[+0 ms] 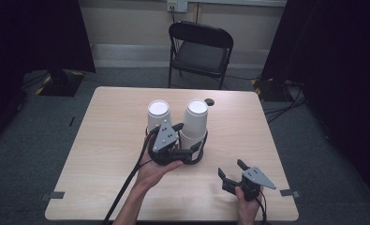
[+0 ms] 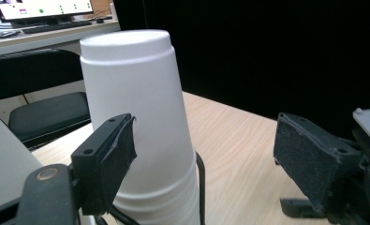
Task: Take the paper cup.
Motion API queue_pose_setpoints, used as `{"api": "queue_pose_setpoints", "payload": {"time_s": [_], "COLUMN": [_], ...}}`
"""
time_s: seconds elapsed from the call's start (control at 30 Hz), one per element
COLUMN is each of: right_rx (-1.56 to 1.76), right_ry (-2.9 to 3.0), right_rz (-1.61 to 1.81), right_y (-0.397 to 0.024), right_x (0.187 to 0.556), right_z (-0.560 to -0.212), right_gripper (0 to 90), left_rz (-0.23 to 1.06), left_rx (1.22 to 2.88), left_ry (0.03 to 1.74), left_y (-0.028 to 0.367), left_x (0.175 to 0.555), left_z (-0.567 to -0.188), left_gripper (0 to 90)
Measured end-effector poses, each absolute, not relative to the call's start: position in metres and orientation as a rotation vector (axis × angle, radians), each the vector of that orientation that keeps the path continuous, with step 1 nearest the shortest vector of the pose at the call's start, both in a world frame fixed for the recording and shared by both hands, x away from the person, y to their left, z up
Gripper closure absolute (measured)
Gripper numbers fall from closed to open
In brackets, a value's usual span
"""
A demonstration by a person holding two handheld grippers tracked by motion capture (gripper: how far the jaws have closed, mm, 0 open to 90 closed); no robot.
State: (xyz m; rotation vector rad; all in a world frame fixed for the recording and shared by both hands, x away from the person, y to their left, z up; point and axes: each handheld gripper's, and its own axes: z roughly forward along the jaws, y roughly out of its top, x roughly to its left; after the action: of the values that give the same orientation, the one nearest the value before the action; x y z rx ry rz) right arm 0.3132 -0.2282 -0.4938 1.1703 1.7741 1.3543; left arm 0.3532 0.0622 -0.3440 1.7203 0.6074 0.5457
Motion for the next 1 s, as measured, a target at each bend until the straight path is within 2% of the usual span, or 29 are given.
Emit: {"api": "queue_pose_setpoints", "payload": {"time_s": [0.67,0.8,1.0], "right_rx": [1.166,1.166,1.163], "right_ry": [1.765,1.77,1.768], "right_rz": [1.362,1.362,1.364], "right_y": [-0.229,-0.229,-0.229], "right_x": [0.312,0.313,0.312], "right_z": [-0.494,-0.494,-0.494], "right_gripper": [14.7,14.7,14.8], "left_rz": [0.554,0.617,0.606], "left_rx": [1.722,1.731,1.731], "left_ry": [0.657,0.654,0.659], "left_y": [0.05,0.047,0.046], "left_x": [0.374,0.379,0.389], "left_z": [-0.326,-0.319,-0.313], "left_gripper": [19.4,19.1,18.3]}}
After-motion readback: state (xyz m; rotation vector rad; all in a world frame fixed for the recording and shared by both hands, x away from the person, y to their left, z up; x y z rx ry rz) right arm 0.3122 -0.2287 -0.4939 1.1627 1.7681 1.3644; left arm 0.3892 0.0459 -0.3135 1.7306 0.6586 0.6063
